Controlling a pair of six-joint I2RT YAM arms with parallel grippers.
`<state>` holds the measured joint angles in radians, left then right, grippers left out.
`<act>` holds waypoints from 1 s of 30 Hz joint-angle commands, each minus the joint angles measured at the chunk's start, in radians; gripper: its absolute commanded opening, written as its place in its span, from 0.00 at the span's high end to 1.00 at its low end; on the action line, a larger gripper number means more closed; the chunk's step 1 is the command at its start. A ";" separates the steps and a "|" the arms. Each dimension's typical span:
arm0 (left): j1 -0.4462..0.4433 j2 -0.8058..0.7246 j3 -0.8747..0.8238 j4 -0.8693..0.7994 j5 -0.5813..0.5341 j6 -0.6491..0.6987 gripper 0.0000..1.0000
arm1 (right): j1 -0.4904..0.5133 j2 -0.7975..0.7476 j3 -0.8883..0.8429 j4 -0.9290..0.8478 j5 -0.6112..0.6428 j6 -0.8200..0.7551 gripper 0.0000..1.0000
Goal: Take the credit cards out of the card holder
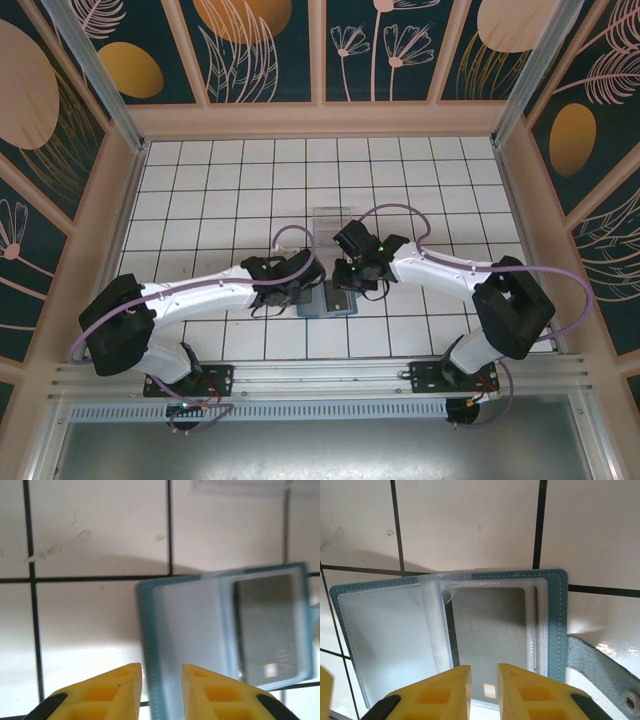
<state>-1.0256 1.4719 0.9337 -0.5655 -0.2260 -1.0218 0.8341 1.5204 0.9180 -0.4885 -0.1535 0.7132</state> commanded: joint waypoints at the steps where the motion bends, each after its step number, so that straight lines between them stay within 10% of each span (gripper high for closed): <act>1: 0.007 -0.017 0.071 0.000 0.005 0.031 0.72 | 0.003 0.005 0.004 -0.028 0.034 -0.006 0.78; 12: 0.069 0.044 -0.026 0.352 0.254 -0.001 0.74 | -0.047 -0.027 -0.068 0.021 -0.008 -0.026 0.78; 30: 0.093 0.179 -0.053 0.372 0.343 0.028 0.73 | -0.082 0.041 -0.097 0.076 -0.060 -0.075 0.74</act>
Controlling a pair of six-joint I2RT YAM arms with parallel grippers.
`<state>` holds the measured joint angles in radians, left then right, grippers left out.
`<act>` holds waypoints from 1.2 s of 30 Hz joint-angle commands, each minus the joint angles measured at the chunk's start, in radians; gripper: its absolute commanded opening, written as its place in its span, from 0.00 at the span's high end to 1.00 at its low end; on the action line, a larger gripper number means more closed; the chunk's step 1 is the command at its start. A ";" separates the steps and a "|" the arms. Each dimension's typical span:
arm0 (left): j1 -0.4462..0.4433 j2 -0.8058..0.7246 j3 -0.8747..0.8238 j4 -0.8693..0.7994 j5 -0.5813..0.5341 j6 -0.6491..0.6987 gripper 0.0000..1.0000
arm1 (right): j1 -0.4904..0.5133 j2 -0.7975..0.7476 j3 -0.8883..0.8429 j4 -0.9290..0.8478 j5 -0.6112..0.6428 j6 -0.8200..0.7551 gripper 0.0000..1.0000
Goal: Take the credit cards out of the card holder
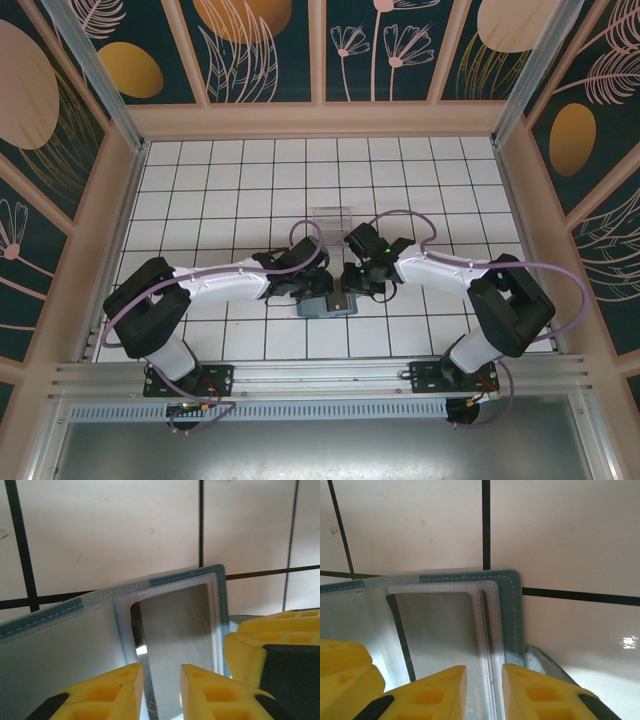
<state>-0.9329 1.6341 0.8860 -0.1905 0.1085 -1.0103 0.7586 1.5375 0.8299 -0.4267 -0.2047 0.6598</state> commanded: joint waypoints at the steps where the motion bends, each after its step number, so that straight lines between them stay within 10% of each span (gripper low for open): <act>1: 0.000 0.015 -0.009 -0.003 0.006 0.016 0.73 | -0.007 0.027 -0.009 0.017 -0.011 -0.022 0.74; 36: 0.000 0.049 -0.014 -0.066 -0.047 0.022 0.72 | -0.001 0.039 -0.052 0.043 -0.018 -0.005 0.77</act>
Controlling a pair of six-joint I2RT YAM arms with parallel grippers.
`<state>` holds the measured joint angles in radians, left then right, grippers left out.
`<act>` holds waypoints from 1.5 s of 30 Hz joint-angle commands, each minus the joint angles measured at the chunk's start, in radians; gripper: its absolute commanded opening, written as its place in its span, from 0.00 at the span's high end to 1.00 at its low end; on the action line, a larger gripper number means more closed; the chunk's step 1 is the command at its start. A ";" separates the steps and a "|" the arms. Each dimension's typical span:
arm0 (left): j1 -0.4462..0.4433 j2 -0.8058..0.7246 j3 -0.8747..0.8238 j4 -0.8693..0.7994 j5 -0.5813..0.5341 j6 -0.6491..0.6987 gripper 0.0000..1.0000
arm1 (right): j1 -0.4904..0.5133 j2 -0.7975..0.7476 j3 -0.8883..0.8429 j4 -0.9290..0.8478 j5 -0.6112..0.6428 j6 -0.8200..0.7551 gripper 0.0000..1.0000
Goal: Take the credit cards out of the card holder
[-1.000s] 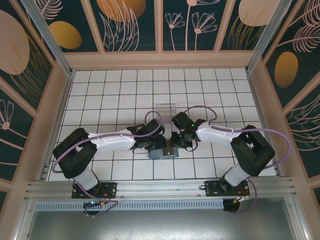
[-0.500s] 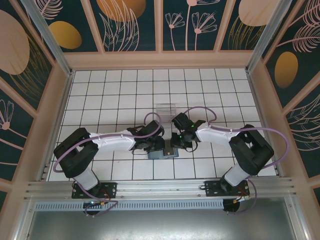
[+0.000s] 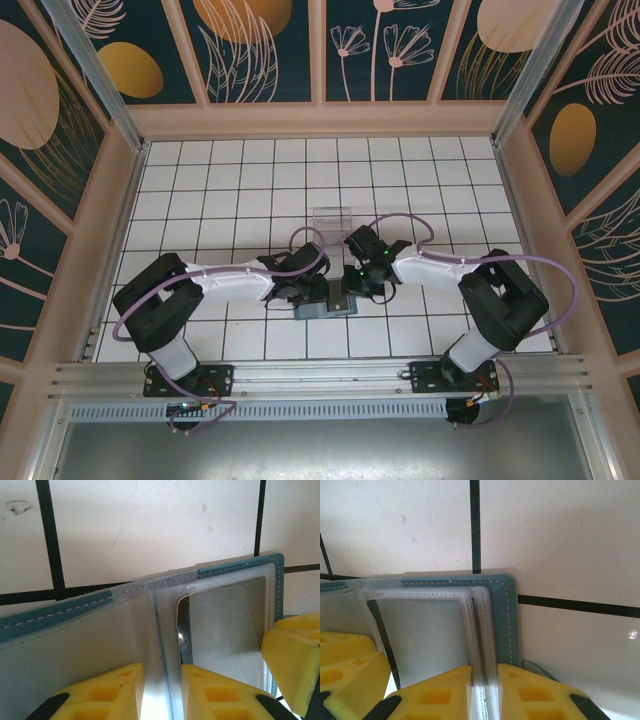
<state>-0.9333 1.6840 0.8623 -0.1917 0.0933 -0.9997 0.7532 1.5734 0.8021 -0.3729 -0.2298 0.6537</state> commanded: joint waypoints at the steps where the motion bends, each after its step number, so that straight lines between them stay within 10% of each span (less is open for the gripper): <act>1: 0.000 -0.003 0.012 -0.065 -0.030 0.012 0.72 | 0.006 0.009 -0.023 -0.011 0.007 0.001 0.77; 45: 0.000 0.005 0.086 -0.043 -0.012 0.025 0.68 | 0.011 -0.046 -0.016 -0.043 0.038 0.031 0.67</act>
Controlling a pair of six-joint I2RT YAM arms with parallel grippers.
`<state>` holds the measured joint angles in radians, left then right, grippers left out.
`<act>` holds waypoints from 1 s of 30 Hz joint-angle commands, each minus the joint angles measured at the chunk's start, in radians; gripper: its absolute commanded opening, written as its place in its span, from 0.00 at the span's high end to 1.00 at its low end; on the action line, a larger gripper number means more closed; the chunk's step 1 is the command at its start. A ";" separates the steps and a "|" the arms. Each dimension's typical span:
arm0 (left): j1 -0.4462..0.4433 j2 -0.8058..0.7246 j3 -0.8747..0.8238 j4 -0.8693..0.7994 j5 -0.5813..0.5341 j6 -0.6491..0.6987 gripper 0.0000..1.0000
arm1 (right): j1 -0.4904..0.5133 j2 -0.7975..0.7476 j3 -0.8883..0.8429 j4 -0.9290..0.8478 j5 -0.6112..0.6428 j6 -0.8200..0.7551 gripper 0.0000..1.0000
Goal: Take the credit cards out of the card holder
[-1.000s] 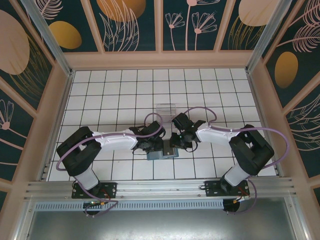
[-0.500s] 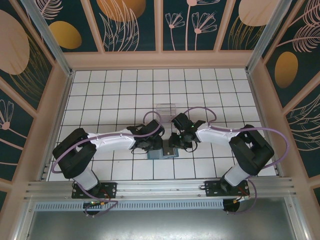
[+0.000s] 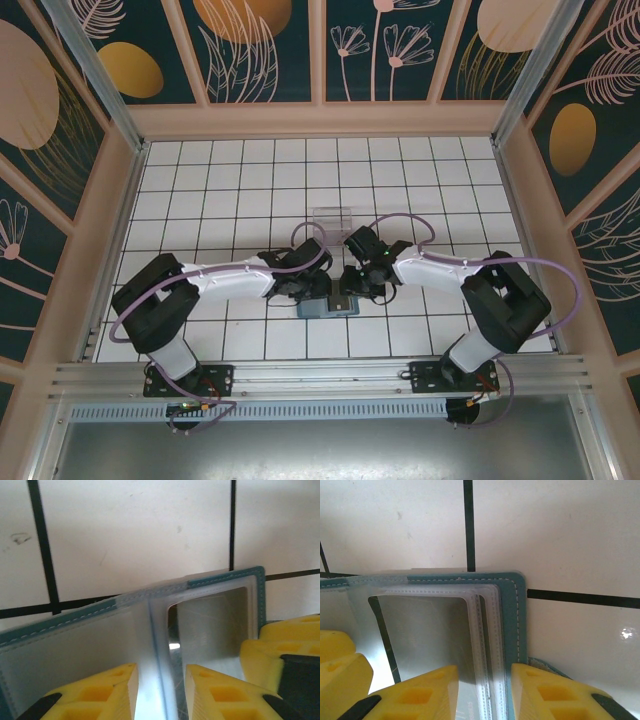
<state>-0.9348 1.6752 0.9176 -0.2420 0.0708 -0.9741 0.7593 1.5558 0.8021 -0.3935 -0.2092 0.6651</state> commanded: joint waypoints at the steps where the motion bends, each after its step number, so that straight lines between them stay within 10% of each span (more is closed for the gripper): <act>1: 0.002 0.017 0.036 0.006 0.013 -0.001 0.67 | 0.005 -0.029 -0.017 -0.021 0.016 0.020 0.68; 30: -0.001 0.045 0.049 -0.123 -0.085 0.015 0.79 | 0.005 -0.042 -0.015 -0.036 0.028 0.027 0.70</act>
<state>-0.9352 1.7374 0.9596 -0.2958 0.0238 -0.9730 0.7593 1.5406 0.7956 -0.4000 -0.2066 0.6865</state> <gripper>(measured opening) 0.222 0.299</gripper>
